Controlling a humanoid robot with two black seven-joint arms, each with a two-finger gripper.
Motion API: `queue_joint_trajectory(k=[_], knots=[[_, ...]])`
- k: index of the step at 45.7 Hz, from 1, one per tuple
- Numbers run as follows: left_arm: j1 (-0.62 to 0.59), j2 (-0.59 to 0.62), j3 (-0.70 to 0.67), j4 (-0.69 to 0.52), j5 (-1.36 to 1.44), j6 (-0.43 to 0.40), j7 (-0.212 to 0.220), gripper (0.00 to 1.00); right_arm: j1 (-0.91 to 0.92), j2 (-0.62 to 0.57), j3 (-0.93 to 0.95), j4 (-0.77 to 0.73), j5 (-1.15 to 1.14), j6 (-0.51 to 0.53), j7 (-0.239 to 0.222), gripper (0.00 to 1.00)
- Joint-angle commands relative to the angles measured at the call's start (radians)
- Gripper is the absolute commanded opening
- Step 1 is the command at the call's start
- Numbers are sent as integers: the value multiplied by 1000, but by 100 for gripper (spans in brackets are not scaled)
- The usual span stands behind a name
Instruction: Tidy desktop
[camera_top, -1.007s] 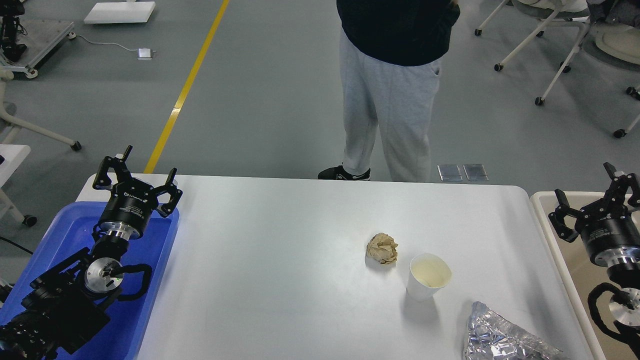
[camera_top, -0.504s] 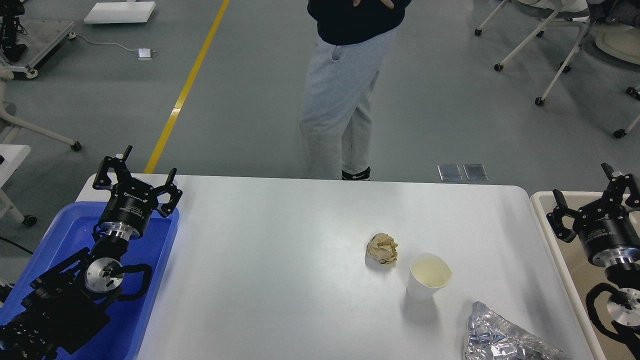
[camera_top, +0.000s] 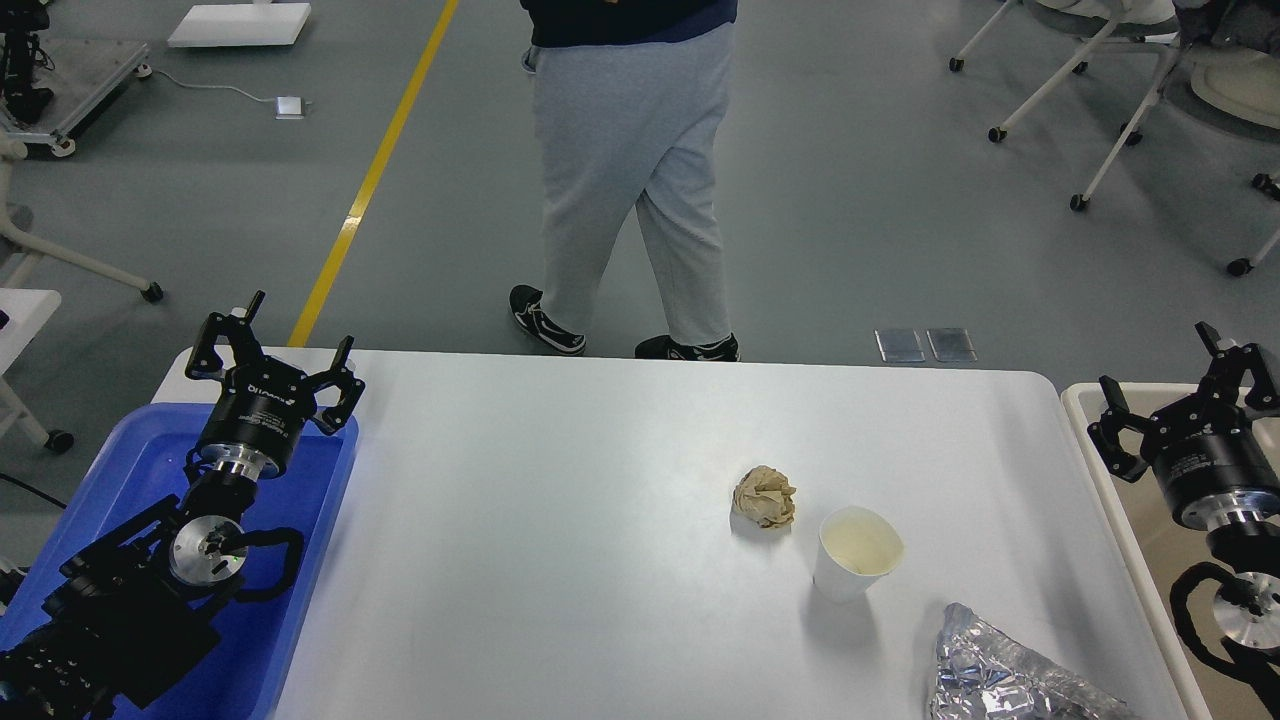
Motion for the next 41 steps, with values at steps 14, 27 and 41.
queue_joint_trajectory(k=[14, 27, 41], knots=[[0, 0, 0, 0, 0, 0, 0, 100, -10, -72, 9, 81, 1, -5, -139, 100], [-2, 0, 0, 0, 0, -1, 0, 100, -42, -98, 57, 200, 0, -13, -137, 100], [-2, 0, 0, 0, 0, -1, 0, 100, -36, -301, -103, 331, -123, -5, -136, 100]])
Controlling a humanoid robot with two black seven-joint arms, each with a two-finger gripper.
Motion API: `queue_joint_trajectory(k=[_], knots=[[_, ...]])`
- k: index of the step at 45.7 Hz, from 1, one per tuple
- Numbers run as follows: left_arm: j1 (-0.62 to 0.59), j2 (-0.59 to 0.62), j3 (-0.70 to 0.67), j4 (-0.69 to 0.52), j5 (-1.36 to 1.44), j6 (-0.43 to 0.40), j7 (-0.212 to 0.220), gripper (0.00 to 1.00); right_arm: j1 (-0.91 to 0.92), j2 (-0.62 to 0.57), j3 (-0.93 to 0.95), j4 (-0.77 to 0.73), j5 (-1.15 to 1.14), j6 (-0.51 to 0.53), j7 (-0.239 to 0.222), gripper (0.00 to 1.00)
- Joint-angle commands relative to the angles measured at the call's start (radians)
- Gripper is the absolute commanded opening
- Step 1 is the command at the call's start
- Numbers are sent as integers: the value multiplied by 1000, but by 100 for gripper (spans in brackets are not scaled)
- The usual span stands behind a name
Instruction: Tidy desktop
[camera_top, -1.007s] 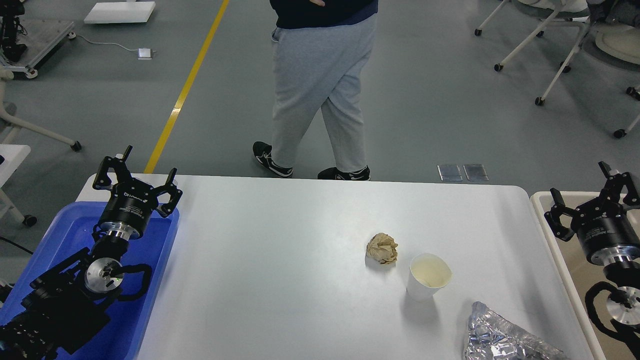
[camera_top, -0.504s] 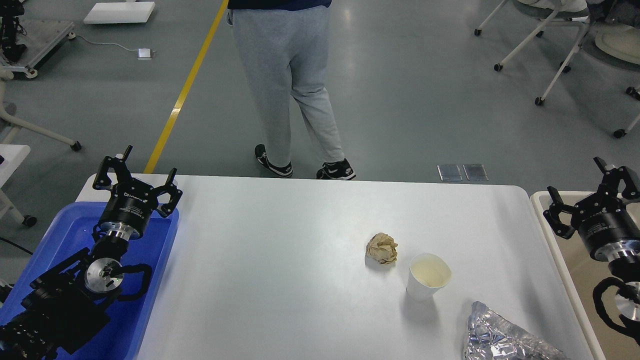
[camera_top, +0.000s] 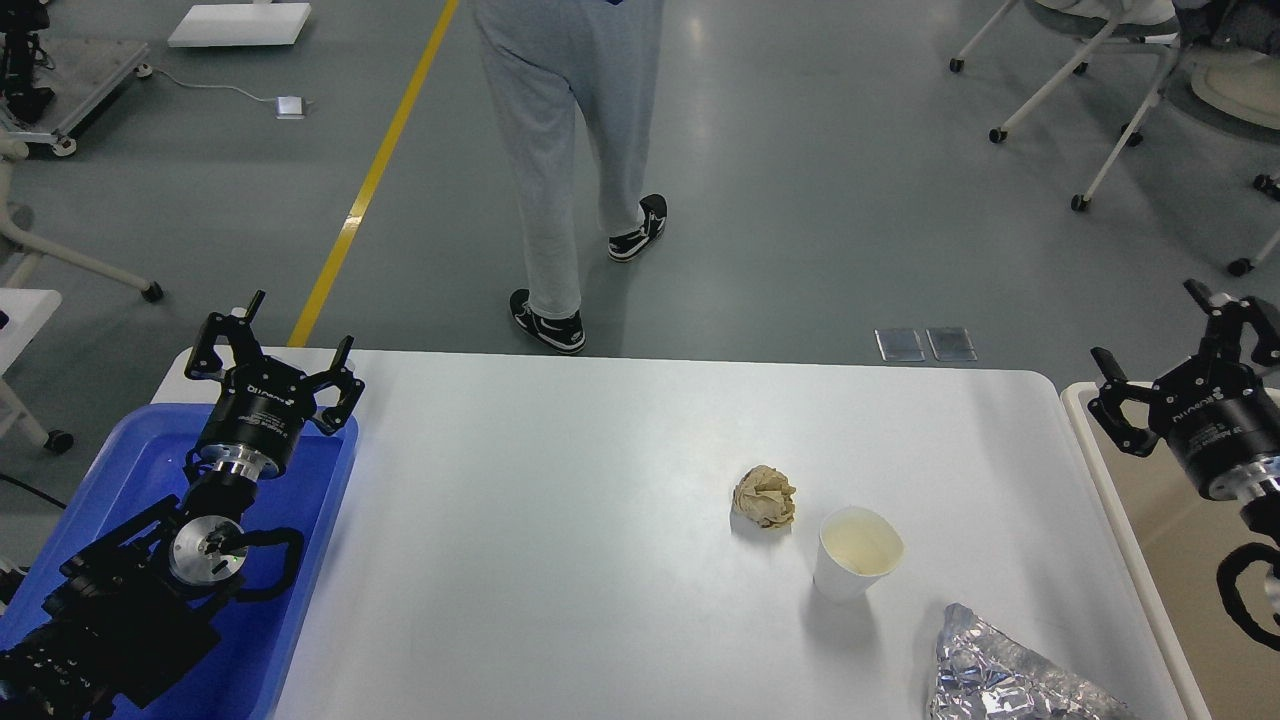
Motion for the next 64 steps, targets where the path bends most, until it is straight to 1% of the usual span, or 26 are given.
queue_joint_trajectory(k=[1, 5, 11, 13, 19, 21, 23, 26, 28, 31, 36, 40, 45, 52, 55, 60, 64], knots=[[-1, 0, 0, 0, 0, -1, 0, 100, 14, -157, -113, 96, -101, 4, -3, 100], [-1, 0, 0, 0, 0, -1, 0, 100, 41, -200, -133, 114, -147, 12, -3, 100], [-1, 0, 0, 0, 0, -1, 0, 100, 58, -281, -159, 217, -246, 15, -9, 100], [-1, 0, 0, 0, 0, -1, 0, 100, 78, -323, -187, 289, -311, 27, -35, 100], [-1, 0, 0, 0, 0, -1, 0, 100, 139, -369, -254, 355, -406, 87, -139, 100], [-1, 0, 0, 0, 0, -1, 0, 100, 167, -377, -273, 360, -440, 110, -162, 100], [-1, 0, 0, 0, 0, -1, 0, 100, 198, -384, -282, 360, -478, 138, -176, 100], [-1, 0, 0, 0, 0, -1, 2, 100, 244, -391, -285, 360, -570, 203, -184, 100], [-1, 0, 0, 0, 0, -1, 2, 100, 267, -391, -285, 360, -636, 246, -181, 100], [-1, 0, 0, 0, 0, -1, 0, 100, 302, -383, -287, 360, -780, 299, -181, 100], [-1, 0, 0, 0, 0, -1, 2, 100, 320, -366, -307, 363, -998, 326, -172, 100], [-1, 0, 0, 0, 0, -1, 2, 100, 325, -334, -348, 386, -1059, 352, -169, 100], [-2, 0, 0, 0, 0, -1, 2, 100, 385, -309, -440, 390, -1116, 408, -170, 100], [-2, 0, 0, 0, 0, -1, 2, 100, 474, -291, -629, 367, -1283, 417, -167, 100], [-2, 0, 0, 0, 0, -1, 2, 100, 503, -247, -690, 357, -1354, 415, -167, 100], [-2, 0, 0, 0, 0, -1, 2, 100, 512, -187, -725, 309, -1460, 412, -169, 100], [-2, 0, 0, 0, 0, -1, 2, 100, 509, -165, -735, 277, -1494, 412, -169, 100]])
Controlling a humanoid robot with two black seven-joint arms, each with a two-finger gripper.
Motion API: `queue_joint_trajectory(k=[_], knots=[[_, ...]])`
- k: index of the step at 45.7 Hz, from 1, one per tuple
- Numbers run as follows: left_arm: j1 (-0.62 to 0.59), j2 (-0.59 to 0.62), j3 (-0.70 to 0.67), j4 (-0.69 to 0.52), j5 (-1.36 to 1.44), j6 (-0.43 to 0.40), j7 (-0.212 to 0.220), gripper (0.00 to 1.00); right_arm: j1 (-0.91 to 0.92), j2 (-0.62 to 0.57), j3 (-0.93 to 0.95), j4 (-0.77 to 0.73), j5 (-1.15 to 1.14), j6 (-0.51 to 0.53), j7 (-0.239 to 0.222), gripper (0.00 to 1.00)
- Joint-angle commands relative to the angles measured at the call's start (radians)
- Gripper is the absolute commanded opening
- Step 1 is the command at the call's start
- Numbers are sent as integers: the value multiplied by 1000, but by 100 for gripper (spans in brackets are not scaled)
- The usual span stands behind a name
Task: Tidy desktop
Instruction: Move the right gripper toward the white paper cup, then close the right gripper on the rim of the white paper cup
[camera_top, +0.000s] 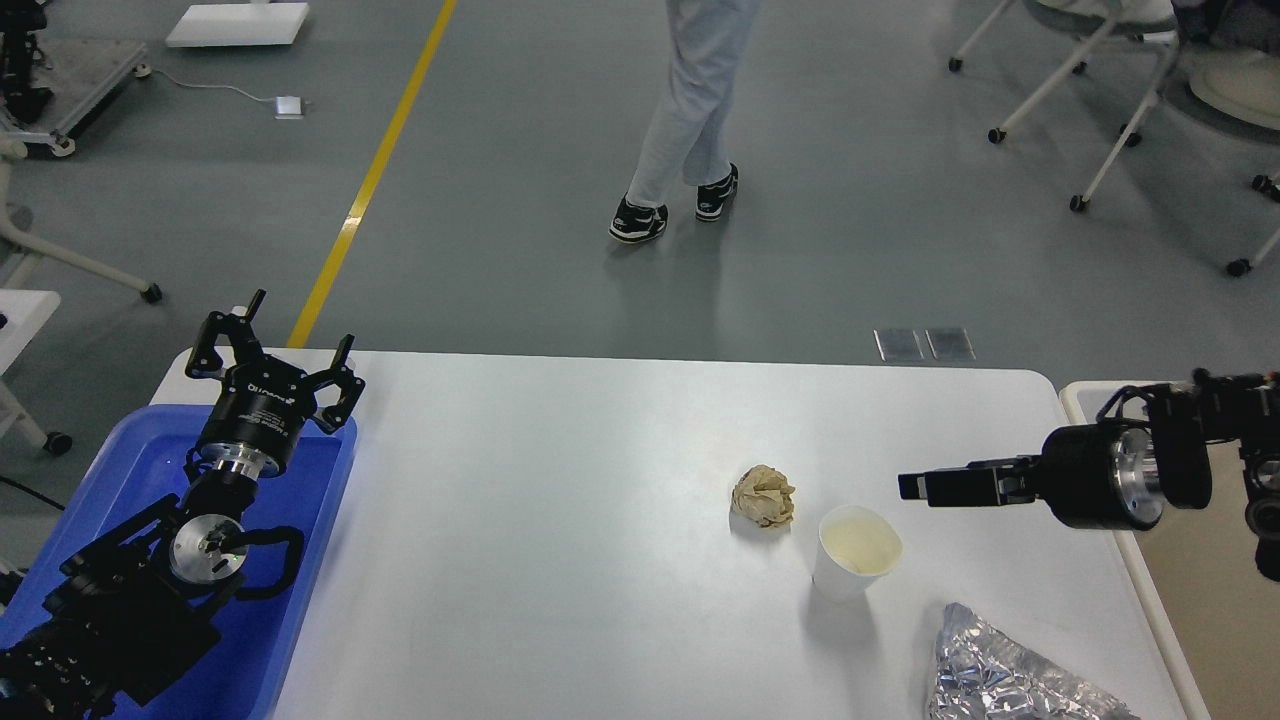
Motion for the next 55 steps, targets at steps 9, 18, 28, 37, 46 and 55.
queue_joint_trajectory(k=[9, 18, 28, 37, 46, 55], knots=[[0, 0, 0, 0, 0, 0, 0, 100, 50, 147, -129, -126, -202, 11, -1, 100], [0, 0, 0, 0, 0, 0, 0, 100, 44, 190, -129, -185, -208, 1, -1, 100], [0, 0, 0, 0, 0, 0, 0, 100, 42, 253, -129, -250, -228, -3, -1, 100], [0, 0, 0, 0, 0, 0, 0, 100, 42, 268, -131, -284, -236, -18, -1, 100], [0, 0, 0, 0, 0, 0, 0, 100, 36, 307, -131, -340, -277, -45, 1, 100], [0, 0, 0, 0, 0, 0, 0, 100, 30, 314, -131, -347, -279, -50, 1, 100]])
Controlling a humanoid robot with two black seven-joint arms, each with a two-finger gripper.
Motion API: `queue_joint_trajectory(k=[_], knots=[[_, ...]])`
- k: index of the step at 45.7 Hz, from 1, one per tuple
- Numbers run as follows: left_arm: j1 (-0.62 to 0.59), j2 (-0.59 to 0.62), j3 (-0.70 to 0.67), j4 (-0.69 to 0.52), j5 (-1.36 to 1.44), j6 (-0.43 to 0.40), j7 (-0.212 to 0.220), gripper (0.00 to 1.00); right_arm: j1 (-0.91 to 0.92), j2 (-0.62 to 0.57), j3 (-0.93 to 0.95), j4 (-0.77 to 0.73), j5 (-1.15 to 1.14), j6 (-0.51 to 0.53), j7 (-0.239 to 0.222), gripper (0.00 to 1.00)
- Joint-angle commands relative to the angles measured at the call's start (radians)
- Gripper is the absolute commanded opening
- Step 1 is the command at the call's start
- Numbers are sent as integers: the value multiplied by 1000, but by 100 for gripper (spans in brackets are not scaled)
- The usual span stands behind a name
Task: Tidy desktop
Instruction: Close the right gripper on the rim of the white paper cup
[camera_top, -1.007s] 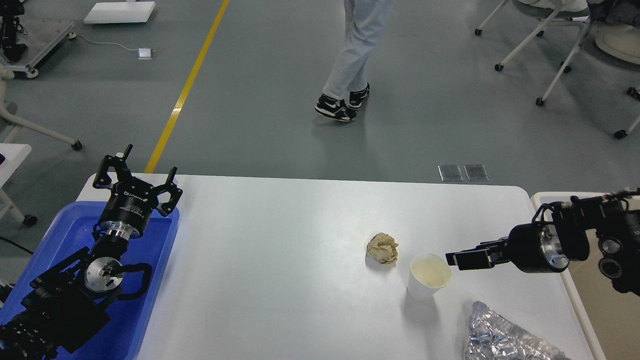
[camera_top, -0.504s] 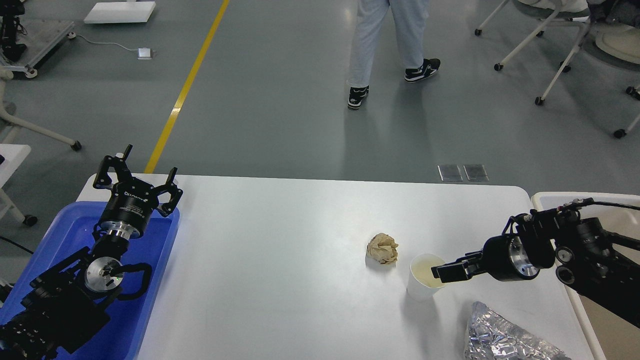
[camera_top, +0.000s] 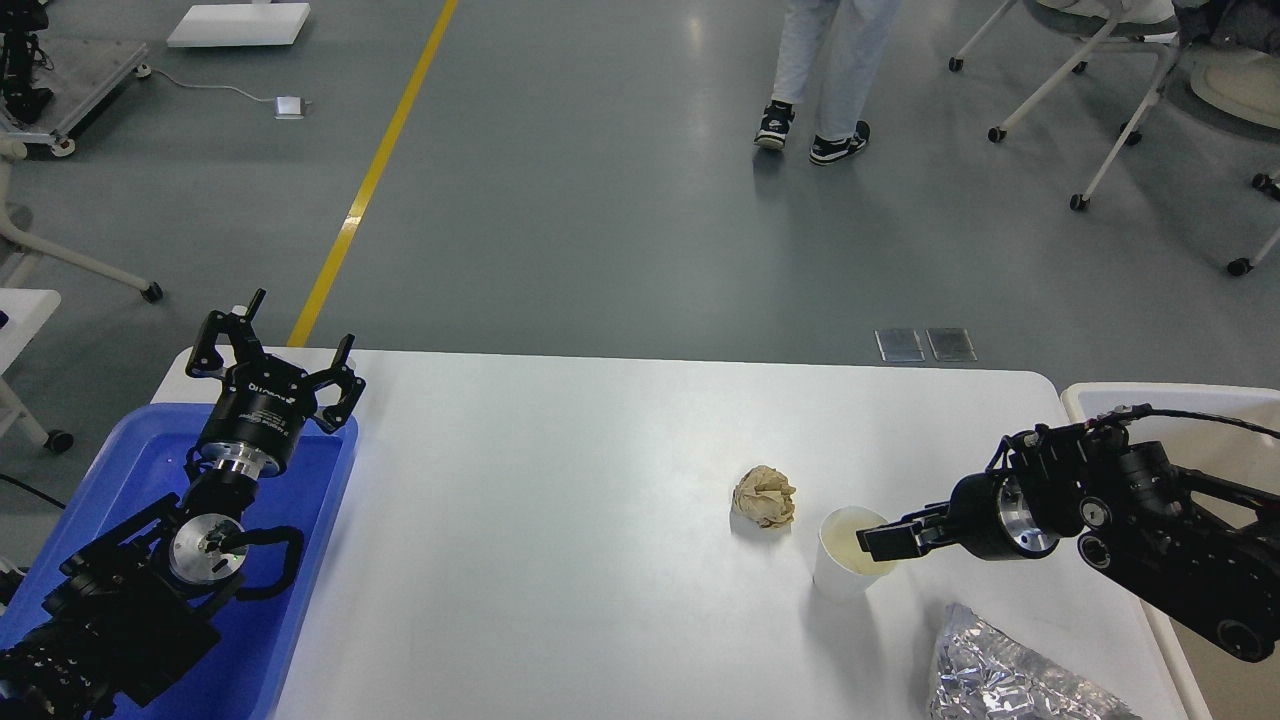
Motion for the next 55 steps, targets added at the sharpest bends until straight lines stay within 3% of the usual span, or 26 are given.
queue_joint_trajectory(k=[1, 6, 10, 16, 17, 19, 21, 29, 50, 55], knots=[[0, 0, 0, 0, 0, 0, 0, 100, -7, 20, 0, -28, -14, -14, 0, 100], [0, 0, 0, 0, 0, 0, 0, 100, -11, 22, 0, -27, -14, -14, 5, 99], [0, 0, 0, 0, 0, 0, 0, 100, -16, 22, 0, -28, -17, -21, 39, 98], [0, 0, 0, 0, 0, 0, 0, 100, -15, 20, -19, -36, -34, -56, 68, 85], [0, 0, 0, 0, 0, 0, 0, 100, -15, 20, -22, -37, -41, -64, 74, 81], [0, 0, 0, 0, 0, 0, 0, 100, -11, 20, -37, -41, -63, -67, 82, 54], [0, 0, 0, 0, 0, 0, 0, 100, -11, 20, -46, -48, -71, -67, 82, 34], [0, 0, 0, 0, 0, 0, 0, 100, -11, 20, -50, -54, -72, -67, 82, 0], [0, 0, 0, 0, 0, 0, 0, 100, 15, 6, -46, -56, -72, -70, 86, 0], [0, 0, 0, 0, 0, 0, 0, 100, 51, -42, -46, -41, -51, -64, 86, 0]])
